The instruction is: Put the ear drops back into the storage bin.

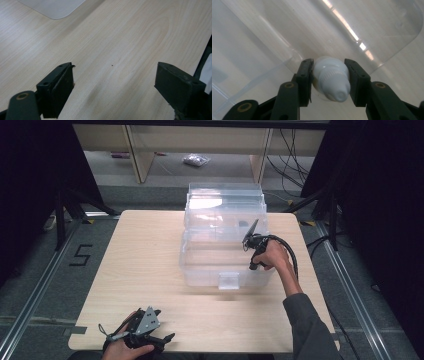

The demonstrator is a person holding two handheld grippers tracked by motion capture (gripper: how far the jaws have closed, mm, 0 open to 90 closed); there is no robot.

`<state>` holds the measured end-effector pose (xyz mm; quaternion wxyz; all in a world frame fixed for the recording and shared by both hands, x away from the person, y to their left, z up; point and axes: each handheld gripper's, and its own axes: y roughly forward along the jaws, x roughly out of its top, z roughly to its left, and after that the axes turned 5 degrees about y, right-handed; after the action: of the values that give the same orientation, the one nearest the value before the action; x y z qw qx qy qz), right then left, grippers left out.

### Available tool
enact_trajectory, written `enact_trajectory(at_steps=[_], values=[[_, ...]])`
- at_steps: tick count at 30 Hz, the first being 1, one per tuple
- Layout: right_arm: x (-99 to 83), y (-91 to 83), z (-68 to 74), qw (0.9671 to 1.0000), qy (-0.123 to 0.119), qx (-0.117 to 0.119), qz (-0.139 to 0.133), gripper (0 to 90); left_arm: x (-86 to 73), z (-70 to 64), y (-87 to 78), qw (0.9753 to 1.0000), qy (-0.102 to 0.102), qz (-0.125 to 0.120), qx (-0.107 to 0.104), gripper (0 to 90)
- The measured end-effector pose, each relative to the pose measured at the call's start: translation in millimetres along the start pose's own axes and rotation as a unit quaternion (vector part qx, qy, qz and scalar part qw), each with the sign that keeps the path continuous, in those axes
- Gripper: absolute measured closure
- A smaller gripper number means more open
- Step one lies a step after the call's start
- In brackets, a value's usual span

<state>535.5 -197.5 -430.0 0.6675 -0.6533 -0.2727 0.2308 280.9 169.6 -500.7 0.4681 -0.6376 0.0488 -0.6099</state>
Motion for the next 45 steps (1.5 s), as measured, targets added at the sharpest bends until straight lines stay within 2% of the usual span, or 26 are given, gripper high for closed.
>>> enact_trajectory(at_steps=[3, 4, 6, 10, 11, 12, 14, 16, 17, 19, 21, 22, 23, 25, 27, 28, 29, 30, 31, 33, 34, 36, 37, 41, 42, 45], values=[[1.0, 0.7, 1.5, 0.9999, 0.013, 0.001, 0.002, 60.1, 0.0, 0.7, 0.3, 1.0, 0.002, 0.002, -0.001, 15.0], [1.4, 1.8, 0.2, 1.0, 0.005, 0.002, -0.001, 60.1, 0.0, 0.1, -0.2, 1.0, 0.001, 0.0, 0.0, 15.0], [2.3, 3.2, 1.9, 0.9998, 0.019, 0.002, 0.009, 60.1, -0.1, 0.1, -0.1, 1.0, 0.001, 0.001, 0.0, 15.0], [3.1, 6.4, 0.2, 0.9998, 0.019, -0.003, 0.011, 60.1, 0.0, 0.1, -0.1, 1.0, 0.001, 0.0, 0.0, 15.0], [2.7, 7.8, -1.5, 0.9999, 0.008, -0.003, 0.008, 60.1, -0.1, 0.4, 0.2, 1.0, 0.002, 0.001, -0.001, 15.0], [3.5, 8.1, 0.6, 0.9997, 0.021, 0.003, 0.014, 60.1, 0.0, 0.2, -0.1, 1.0, 0.001, 0.001, 0.0, 15.0], [2.8, 10.3, -1.3, 0.9999, 0.013, 0.003, 0.006, 60.1, -0.1, 0.0, -0.1, 1.0, -0.001, 0.0, 0.0, 15.0], [3.2, 9.9, 0.7, 0.9994, 0.03, 0.003, 0.016, 60.1, -0.1, 0.0, -0.1, 1.0, 0.001, 0.0, 0.0, 15.0], [2.4, 12.2, -3.0, 0.9999, 0.011, 0.004, 0.01, 60.1, 0.0, 0.2, 0.0, 1.0, 0.001, 0.0, 0.0, 15.0], [1.1, 13.5, -1.5, 0.9995, 0.026, 0.013, 0.008, 60.1, 0.0, 0.2, 0.1, 1.0, 0.001, 0.0, 0.0, 15.0], [-0.4, 14.3, -4.1, 0.9999, 0.016, 0.002, 0.007, 60.0, 0.1, 1.3, 0.5, 1.0, 0.007, 0.007, 0.0, 15.0], [-0.1, 13.4, -1.5, 0.9994, 0.032, 0.009, 0.006, 60.0, 0.1, 1.3, 0.6, 1.0, 0.007, 0.007, 0.0, 15.0], [-0.2, 12.4, -1.9, 0.9995, 0.029, 0.013, 0.006, 59.8, 0.1, 1.0, 0.3, 1.0, 0.005, 0.003, 0.0, 15.0], [-0.6, 8.8, 0.1, 0.9992, 0.04, 0.011, 0.001, 57.2, 0.0, 0.9, 0.2, 1.0, 0.005, 0.004, 0.0, 15.0], [-1.5, 6.6, -1.7, 0.9997, 0.023, 0.006, -0.003, 54.0, -0.2, 0.8, 0.5, 1.0, 0.005, 0.004, -0.001, 15.0], [-1.2, 5.0, -3.2, 0.9999, 0.003, -0.005, -0.01, 52.5, 0.0, 1.4, 0.6, 1.0, 0.006, 0.005, -0.001, 15.0], [-1.2, 0.9, 0.5, 0.9995, 0.031, -0.004, -0.008, 51.2, -0.3, -0.3, 0.6, 1.0, -0.007, 0.001, -0.001, 15.0], [-1.1, -2.4, 1.4, 0.9993, 0.034, -0.007, -0.013, 48.6, -0.4, -0.6, 0.6, 1.0, -0.009, 0.001, -0.002, 15.0], [-1.4, -4.6, -0.3, 0.9994, 0.026, -0.008, -0.022, 46.3, -0.1, 0.9, 0.6, 1.0, 0.004, 0.003, -0.004, 14.9], [-1.1, -11.3, 3.0, 0.9985, 0.049, -0.011, -0.022, 43.3, 0.0, 0.7, 0.0, 1.0, 0.006, 0.005, -0.001, 15.0], [-1.5, -13.5, 1.6, 0.9987, 0.038, -0.012, -0.031, 40.8, 0.0, 1.0, 0.4, 1.0, 0.005, 0.003, 0.0, 15.0], [-2.8, -18.4, 1.2, 0.9976, 0.039, -0.019, -0.055, 37.1, -0.5, -0.5, 0.5, 1.0, -0.007, 0.002, 0.001, 14.9], [-3.8, -20.8, 3.2, 0.9971, 0.044, -0.019, -0.059, 36.6, -0.3, 0.4, 0.5, 1.0, 0.001, 0.001, -0.003, 15.0], [-8.8, -32.2, 9.1, 0.9957, 0.03, -0.025, -0.084, 33.7, 0.2, 0.9, 0.6, 1.0, 0.002, 0.004, -0.003, 15.0], [-10.4, -34.3, 10.4, 0.9948, 0.025, -0.025, -0.095, 32.7, -0.2, -1.3, 1.3, 0.9999, -0.008, -0.005, -0.007, 15.0], [-14.7, -43.3, 14.1, 0.994, 0.025, -0.014, -0.105, 31.4, 0.2, 0.6, 0.6, 1.0, 0.001, 0.002, -0.005, 15.0]])
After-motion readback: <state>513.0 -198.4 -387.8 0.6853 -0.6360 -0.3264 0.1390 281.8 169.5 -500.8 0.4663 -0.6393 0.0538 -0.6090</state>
